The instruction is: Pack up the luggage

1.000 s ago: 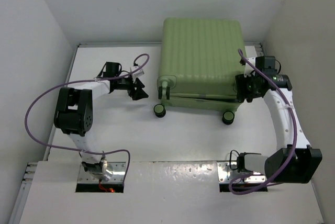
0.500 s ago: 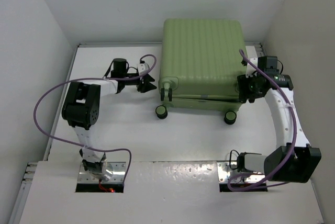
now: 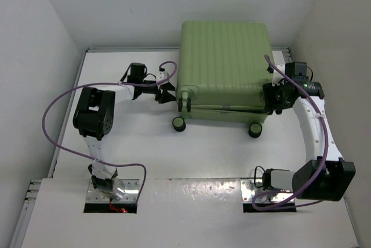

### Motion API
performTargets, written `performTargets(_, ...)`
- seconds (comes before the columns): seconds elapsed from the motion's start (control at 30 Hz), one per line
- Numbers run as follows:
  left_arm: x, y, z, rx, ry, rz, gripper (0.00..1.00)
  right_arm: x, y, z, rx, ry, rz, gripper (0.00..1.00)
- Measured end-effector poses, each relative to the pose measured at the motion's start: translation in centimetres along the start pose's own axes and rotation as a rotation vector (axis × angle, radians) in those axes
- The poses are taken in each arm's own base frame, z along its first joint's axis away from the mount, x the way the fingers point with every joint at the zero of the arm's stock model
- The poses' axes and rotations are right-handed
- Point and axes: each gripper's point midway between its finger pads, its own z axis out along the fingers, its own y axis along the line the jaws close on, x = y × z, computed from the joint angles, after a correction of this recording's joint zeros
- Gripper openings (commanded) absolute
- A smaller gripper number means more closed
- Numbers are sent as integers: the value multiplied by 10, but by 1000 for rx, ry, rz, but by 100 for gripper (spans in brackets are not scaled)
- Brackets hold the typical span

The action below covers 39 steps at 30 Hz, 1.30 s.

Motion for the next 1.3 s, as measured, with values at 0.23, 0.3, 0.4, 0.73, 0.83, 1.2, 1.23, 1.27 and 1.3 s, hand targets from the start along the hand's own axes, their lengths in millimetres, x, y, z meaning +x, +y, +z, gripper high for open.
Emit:
performTargets(0.23,-9,6,5,-14,-25,15,50,1,-2,1,11,5,-6,0)
performTargets(0.3,-7,6,7,-11,-25,8,43,1,-3,1,12,7,-7,0)
performTargets(0.4,-5,9,10,-7,-27,-2,32,1,-3,1,16,8,-9,0)
performTargets(0.73,-2,5,15,21,-20,13,9,2,-5,1,19,10,-13,0)
performTargets(0.83,-1,1,14,29,-11,22,1,2,-5,1,19,10,-12,0)
performTargets(1.2,-14,-40,-7,91,-17,89,48,2,-5,1,19,10,-14,0)
performTargets(1.23,-14,-42,-8,101,-18,82,52,2,-5,1,19,10,-16,0)
performTargets(1.27,-14,-42,-10,108,-19,78,57,2,-5,1,19,10,-20,0)
performTargets(1.3,-14,-40,-13,110,-22,74,59,2,-5,1,19,10,-23,0)
